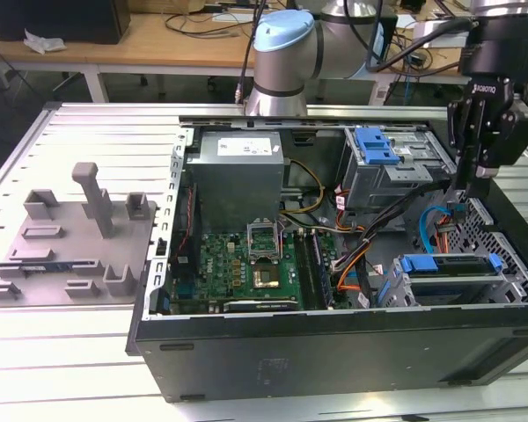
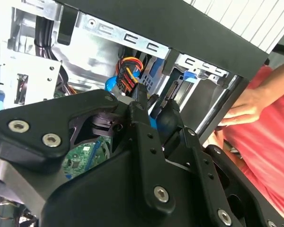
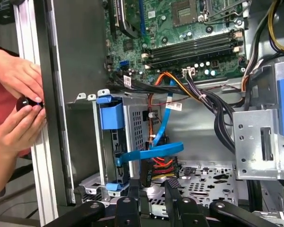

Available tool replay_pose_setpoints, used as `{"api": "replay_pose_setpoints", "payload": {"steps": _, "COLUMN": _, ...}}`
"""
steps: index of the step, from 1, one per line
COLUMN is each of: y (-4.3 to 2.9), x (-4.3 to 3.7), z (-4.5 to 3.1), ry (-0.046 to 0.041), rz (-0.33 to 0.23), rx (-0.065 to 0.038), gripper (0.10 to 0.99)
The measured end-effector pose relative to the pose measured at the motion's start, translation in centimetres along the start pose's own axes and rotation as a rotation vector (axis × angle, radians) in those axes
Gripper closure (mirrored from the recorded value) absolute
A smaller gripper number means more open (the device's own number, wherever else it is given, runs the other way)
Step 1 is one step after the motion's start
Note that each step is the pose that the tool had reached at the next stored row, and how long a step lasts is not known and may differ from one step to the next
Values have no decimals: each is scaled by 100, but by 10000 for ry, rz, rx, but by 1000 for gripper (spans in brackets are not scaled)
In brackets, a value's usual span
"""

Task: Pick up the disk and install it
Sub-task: 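Insert the first disk wire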

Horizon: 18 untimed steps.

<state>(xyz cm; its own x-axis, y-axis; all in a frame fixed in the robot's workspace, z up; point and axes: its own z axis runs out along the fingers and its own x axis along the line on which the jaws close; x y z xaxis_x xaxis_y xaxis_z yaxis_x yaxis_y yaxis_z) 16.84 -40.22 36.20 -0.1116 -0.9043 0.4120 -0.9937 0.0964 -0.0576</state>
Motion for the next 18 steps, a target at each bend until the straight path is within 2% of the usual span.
{"api": "replay_pose_setpoints", "payload": {"steps": 4, "y": 20, "x": -20, "z": 49, "ry": 44, "rz": 340, "rx": -145, "gripper": 733}}
{"api": "replay_pose_setpoints", "payload": {"steps": 9, "y": 21, "x": -26, "z": 63, "ry": 103, "rz": 567, "rx": -283, "gripper": 733}}
{"api": "replay_pose_setpoints", "payload": {"steps": 10, "y": 21, "x": -27, "z": 65, "ry": 117, "rz": 578, "rx": -324, "gripper": 733}}
{"api": "replay_pose_setpoints", "payload": {"steps": 12, "y": 21, "x": -29, "z": 72, "ry": 175, "rz": 552, "rx": -469, "gripper": 733}}
{"api": "replay_pose_setpoints", "payload": {"steps": 17, "y": 23, "x": -48, "z": 116, "ry": 210, "rz": 547, "rx": -543, "gripper": 733}}
{"api": "replay_pose_setpoints", "payload": {"steps": 18, "y": 22, "x": -50, "z": 120, "ry": 260, "rz": 529, "rx": -576, "gripper": 733}}
